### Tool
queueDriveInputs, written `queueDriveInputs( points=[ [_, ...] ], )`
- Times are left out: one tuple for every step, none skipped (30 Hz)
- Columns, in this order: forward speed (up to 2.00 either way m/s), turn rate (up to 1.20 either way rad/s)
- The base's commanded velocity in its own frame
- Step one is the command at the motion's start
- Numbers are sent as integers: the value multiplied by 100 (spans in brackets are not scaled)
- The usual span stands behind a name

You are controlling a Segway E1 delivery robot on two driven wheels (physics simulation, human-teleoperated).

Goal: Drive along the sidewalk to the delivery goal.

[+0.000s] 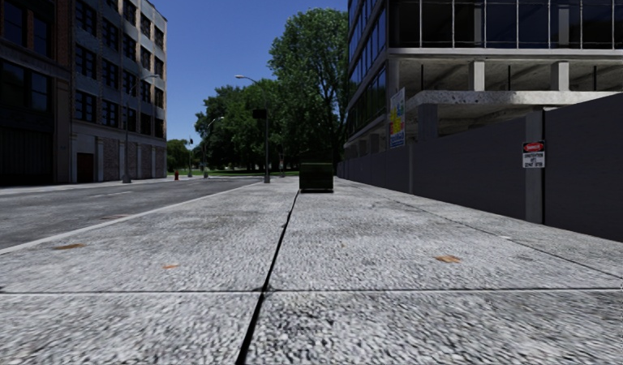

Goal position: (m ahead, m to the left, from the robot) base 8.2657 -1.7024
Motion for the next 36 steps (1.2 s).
queueDriveInputs(
  points=[
    [200,-30],
    [200,-34],
    [200,-34],
    [200,-36],
    [200,-36],
    [200,-36],
    [200,-36],
    [200,-36],
    [200,-36],
    [200,-36],
    [200,-36],
    [200,-36],
    [200,-37],
    [200,-39],
    [200,-40],
    [200,-40],
    [200,-40],
    [200,-40],
    [200,-41],
    [200,-41],
    [200,-42],
    [200,-43],
    [200,-46],
    [200,-47],
    [200,-47],
    [200,-47],
    [200,-47],
    [200,-47],
    [200,-47],
    [200,-47],
    [200,-47],
    [200,-47],
    [200,-47],
    [200,-47],
    [200,-47],
    [200,-47]
  ],
)
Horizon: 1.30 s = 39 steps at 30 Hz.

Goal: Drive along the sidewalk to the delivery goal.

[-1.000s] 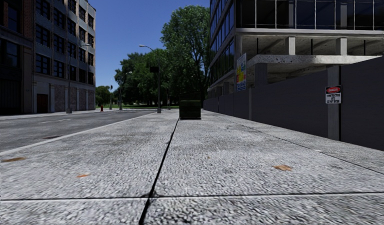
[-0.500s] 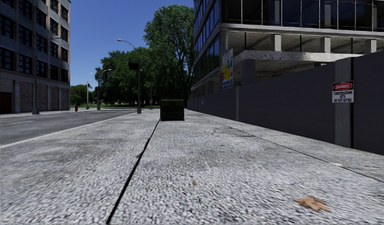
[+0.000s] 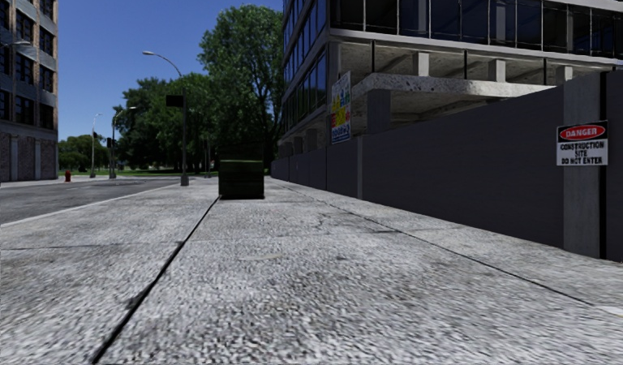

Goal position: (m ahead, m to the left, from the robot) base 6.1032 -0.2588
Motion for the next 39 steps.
queueDriveInputs(
  points=[
    [200,-47],
    [200,-47],
    [200,-47],
    [200,-47],
    [200,-47],
    [200,-47],
    [200,-47],
    [200,-47],
    [200,-47],
    [200,-3],
    [200,0],
    [200,0],
    [200,0],
    [200,0],
    [200,0],
    [200,0],
    [200,0],
    [200,0],
    [200,0],
    [200,0],
    [200,0],
    [200,0],
    [200,0],
    [200,0],
    [200,0],
    [200,0],
    [200,0],
    [200,0],
    [200,0],
    [200,0],
    [200,0],
    [200,0],
    [200,0],
    [200,0],
    [200,0],
    [200,0],
    [200,0],
    [200,1],
    [200,9]
  ],
)
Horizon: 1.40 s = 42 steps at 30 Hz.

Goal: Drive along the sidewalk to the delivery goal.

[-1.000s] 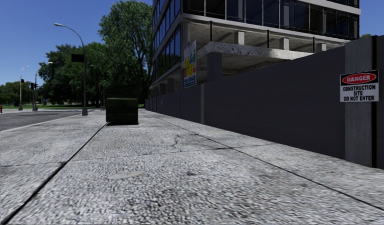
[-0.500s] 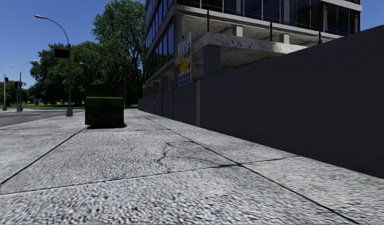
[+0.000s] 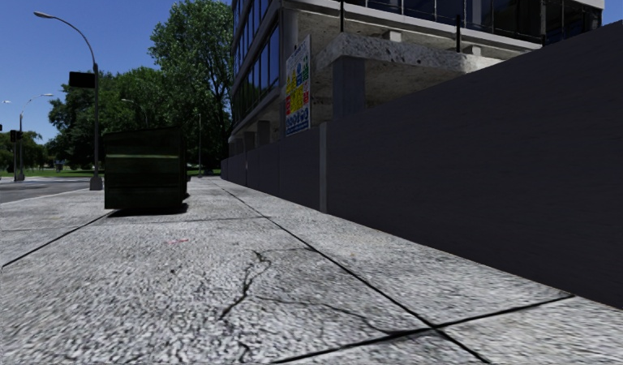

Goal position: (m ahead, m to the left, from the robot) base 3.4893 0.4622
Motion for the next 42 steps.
queueDriveInputs(
  points=[
    [200,9],
    [200,11],
    [200,12],
    [200,12],
    [200,14],
    [200,18],
    [200,20],
    [200,20],
    [200,21],
    [200,21],
    [200,23],
    [200,24],
    [200,24],
    [200,24],
    [200,24],
    [200,24],
    [200,24],
    [200,24],
    [200,24],
    [200,24],
    [200,24],
    [200,24],
    [200,24],
    [200,24],
    [200,24],
    [200,24],
    [200,26],
    [200,28],
    [200,28],
    [200,28],
    [200,29],
    [200,29],
    [200,29],
    [198,32],
    [195,35],
    [195,35],
    [191,37],
    [188,37],
    [184,38],
    [182,38],
    [181,38],
    [181,38]
  ],
)
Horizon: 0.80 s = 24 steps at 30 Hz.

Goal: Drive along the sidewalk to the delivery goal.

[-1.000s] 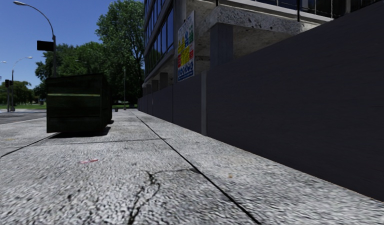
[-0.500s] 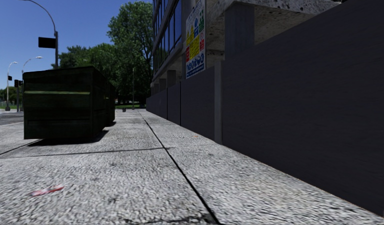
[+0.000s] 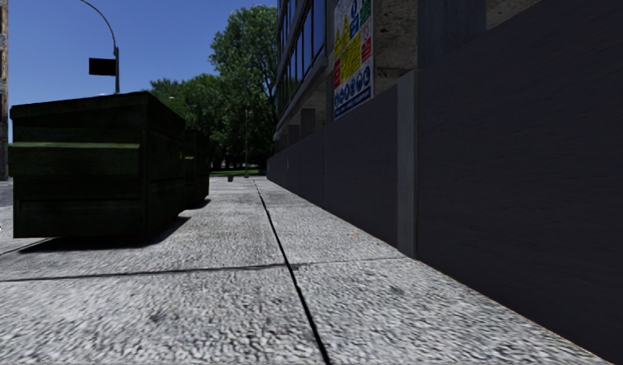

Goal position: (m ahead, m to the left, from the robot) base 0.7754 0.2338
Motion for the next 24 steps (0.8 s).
queueDriveInputs(
  points=[
    [181,38],
    [181,38],
    [180,38],
    [180,38],
    [180,38],
    [179,38],
    [178,38],
    [178,38],
    [178,38],
    [177,38],
    [177,38],
    [177,38],
    [176,38],
    [176,38],
    [176,38],
    [176,34],
    [176,34],
    [176,16],
    [176,10],
    [176,8],
    [170,6],
    [162,0],
    [136,0],
    [136,0]
  ],
)
